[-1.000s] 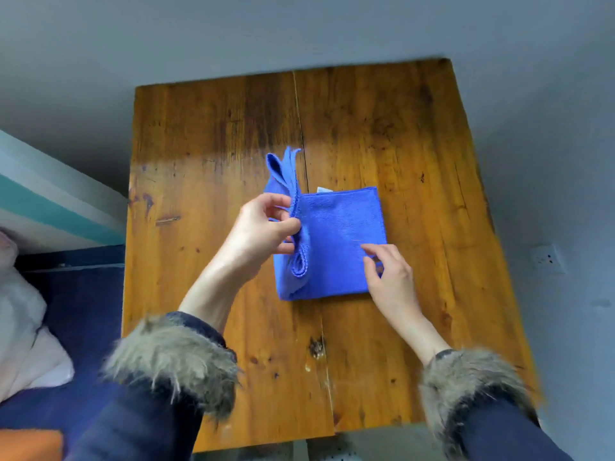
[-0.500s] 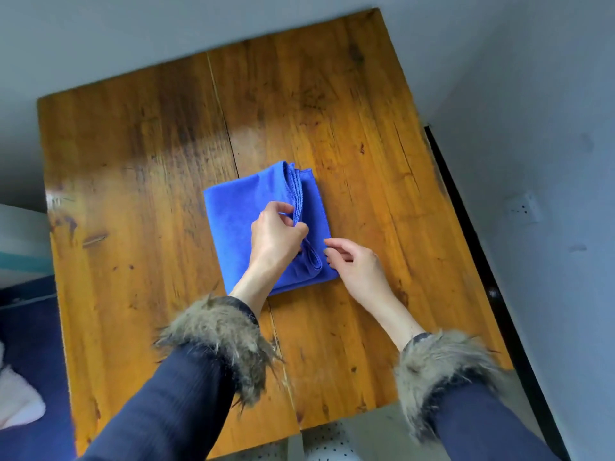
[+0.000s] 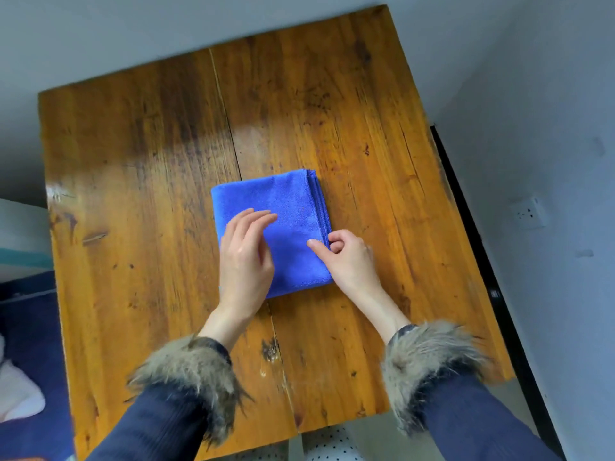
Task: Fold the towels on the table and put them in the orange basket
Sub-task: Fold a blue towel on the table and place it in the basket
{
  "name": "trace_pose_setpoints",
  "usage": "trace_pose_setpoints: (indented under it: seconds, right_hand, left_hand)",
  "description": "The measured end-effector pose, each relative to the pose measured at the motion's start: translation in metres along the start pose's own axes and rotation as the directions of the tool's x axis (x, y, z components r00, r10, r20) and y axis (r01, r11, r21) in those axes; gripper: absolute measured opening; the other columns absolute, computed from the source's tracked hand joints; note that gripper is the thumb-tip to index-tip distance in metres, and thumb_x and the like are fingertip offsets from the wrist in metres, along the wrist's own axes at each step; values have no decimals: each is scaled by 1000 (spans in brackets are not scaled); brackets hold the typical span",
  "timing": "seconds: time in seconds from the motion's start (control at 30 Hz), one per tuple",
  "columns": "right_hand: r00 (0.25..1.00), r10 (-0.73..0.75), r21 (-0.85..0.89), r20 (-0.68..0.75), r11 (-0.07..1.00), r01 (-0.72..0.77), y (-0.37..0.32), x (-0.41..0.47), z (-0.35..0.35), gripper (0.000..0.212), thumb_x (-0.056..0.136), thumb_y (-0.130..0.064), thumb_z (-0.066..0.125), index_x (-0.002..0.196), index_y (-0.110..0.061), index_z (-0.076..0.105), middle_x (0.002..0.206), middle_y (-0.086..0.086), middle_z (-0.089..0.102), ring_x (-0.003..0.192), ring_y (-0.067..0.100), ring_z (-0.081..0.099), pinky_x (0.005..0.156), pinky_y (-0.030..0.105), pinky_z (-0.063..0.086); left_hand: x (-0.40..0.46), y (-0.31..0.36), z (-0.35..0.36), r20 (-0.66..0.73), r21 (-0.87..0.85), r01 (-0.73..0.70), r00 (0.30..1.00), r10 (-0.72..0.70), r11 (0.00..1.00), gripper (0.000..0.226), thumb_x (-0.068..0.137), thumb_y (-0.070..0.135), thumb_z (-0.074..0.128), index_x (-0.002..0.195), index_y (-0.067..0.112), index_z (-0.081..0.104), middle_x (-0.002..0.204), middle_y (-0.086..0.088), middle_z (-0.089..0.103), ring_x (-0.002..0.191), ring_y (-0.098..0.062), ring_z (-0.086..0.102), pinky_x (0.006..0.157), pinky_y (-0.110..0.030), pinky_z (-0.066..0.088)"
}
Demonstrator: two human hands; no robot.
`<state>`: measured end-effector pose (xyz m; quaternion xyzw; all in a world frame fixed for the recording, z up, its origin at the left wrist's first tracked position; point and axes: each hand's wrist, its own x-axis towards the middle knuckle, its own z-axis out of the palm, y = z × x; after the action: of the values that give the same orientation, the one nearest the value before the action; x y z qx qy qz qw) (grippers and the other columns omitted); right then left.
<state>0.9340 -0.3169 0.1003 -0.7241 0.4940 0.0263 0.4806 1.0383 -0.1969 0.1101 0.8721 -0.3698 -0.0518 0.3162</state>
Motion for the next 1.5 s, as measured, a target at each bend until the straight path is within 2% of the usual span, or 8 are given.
trace_pose_setpoints:
  seconds: [0.27, 0.47, 0.6, 0.77, 0.9, 1.23, 1.37, 1.5]
  right_hand:
    - [996, -81, -129, -46, 989, 75, -7, 0, 7, 17, 96, -28, 45, 104, -14, 48, 102, 10, 63, 94, 35, 55, 68, 34, 34]
    - [989, -67, 23, -131, 997, 71, 2, 3, 9, 14, 95, -18, 47, 104, -13, 57, 101, 7, 66, 96, 30, 58, 77, 34, 40]
    - [961, -161, -149, -223, 980, 129, 2, 5, 12, 25, 92, -19, 50, 115, -12, 56, 117, 8, 56, 107, 28, 54, 90, 36, 40]
    - [729, -673, -577, -125, 647, 498, -16, 19, 31, 48, 91, -20, 37, 136, -4, 44, 144, 16, 41, 136, 30, 35, 111, 44, 23]
    - [712, -701, -661, 20, 525, 536, -18, 55, 38, 54, 92, -29, 36, 140, -4, 38, 149, 17, 34, 139, 29, 30, 113, 45, 14]
    - [818, -574, -488, 28, 707, 513, -11, 59, 30, 59, 95, -37, 24, 148, -12, 20, 157, 8, 12, 145, 20, 7, 117, 38, -1]
    - [873, -442, -249, -207, 886, 390, -13, 36, 17, 48, 93, -23, 40, 137, -5, 40, 144, 12, 37, 133, 24, 35, 110, 29, 23]
    - [956, -199, -135, -213, 976, 173, -18, 30, 4, 35, 93, -22, 50, 125, -7, 50, 118, 9, 54, 107, 24, 54, 91, 28, 37]
  left_hand:
    - [-19, -30, 11, 227, 286, -56, 974, -11, 956, 57, 95, 32, 29, 144, 4, 26, 154, -14, 19, 144, -28, 7, 115, -49, 9]
    - [-17, -30, 25, 310, 459, -148, 951, -1, 876, 57, 95, 42, 25, 145, 14, 29, 154, -13, 23, 143, -33, 15, 112, -57, 8]
    - [-16, -31, 28, 311, 484, -161, 950, 3, 860, 57, 95, 43, 26, 145, 16, 29, 153, -13, 25, 142, -34, 19, 111, -57, 7]
    - [-5, -33, 19, 254, 427, -159, 966, 51, 890, 51, 96, 33, 27, 143, 14, 32, 153, -13, 25, 142, -30, 16, 112, -55, 6]
    - [26, -53, 13, 197, 462, -127, 980, 38, 878, 54, 94, 35, 31, 144, 13, 32, 153, -15, 23, 142, -34, 17, 112, -56, 7]
    - [27, -60, 7, 273, 331, -55, 961, -39, 942, 59, 94, 41, 26, 148, 17, 22, 157, -7, 12, 145, -27, 5, 114, -53, 2]
    - [7, -67, -16, 58, 109, 190, 979, -197, 976, 54, 91, 27, 44, 139, 5, 37, 145, -15, 38, 136, -30, 30, 110, -32, 21]
    - [-1, -73, -30, -12, -68, 541, 839, -543, 838, 31, 91, 21, 54, 119, 6, 57, 103, -11, 63, 100, -31, 55, 87, -30, 34]
